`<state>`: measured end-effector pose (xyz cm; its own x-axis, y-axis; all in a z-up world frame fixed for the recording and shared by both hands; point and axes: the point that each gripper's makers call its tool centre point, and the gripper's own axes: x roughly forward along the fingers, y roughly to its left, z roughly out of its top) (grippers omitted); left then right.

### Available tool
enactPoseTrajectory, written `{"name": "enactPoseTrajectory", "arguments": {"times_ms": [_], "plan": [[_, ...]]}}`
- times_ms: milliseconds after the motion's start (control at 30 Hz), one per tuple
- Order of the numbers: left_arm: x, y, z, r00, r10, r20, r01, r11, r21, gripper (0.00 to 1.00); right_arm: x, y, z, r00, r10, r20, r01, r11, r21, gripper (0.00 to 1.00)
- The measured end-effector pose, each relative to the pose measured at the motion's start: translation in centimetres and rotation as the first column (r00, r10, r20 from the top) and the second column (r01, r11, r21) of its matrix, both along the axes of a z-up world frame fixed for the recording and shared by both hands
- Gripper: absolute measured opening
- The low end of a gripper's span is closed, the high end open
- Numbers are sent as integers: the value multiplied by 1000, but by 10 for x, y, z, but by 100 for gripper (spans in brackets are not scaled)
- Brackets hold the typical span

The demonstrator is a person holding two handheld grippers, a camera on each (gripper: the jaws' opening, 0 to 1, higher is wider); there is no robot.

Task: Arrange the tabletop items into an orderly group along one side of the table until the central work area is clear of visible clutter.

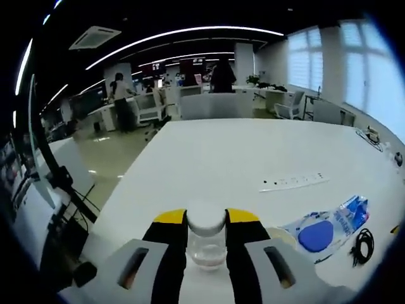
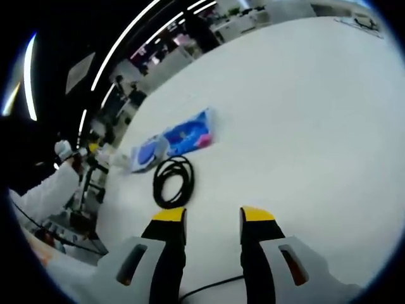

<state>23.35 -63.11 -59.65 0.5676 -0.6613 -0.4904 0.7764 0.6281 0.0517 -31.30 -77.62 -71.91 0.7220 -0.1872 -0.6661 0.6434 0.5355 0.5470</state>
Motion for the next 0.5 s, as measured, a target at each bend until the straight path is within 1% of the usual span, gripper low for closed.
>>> {"name": "enactPoseTrajectory", "arguments": {"times_ms": [100,233,433,500], "plan": [[-5,0,7,1000,-4,2,4,1000,-7,20,0,-1,0,1000,-1,3,1,1000,0,31],[-7,-3,4,1000,-22,6,22,1000,0,20,1,0,1,1000,0,9,0,1000,-2,31],[-11,-5,-3,1000,-30,-8,30,1000,7,20,-2,1,0,1000,0,10,0,1000,0,31],[-12,-5,-7,999,-27,-20,27,1000,10,20,-3,1,0,1000,-5,9,5,1000,0,31]]}}
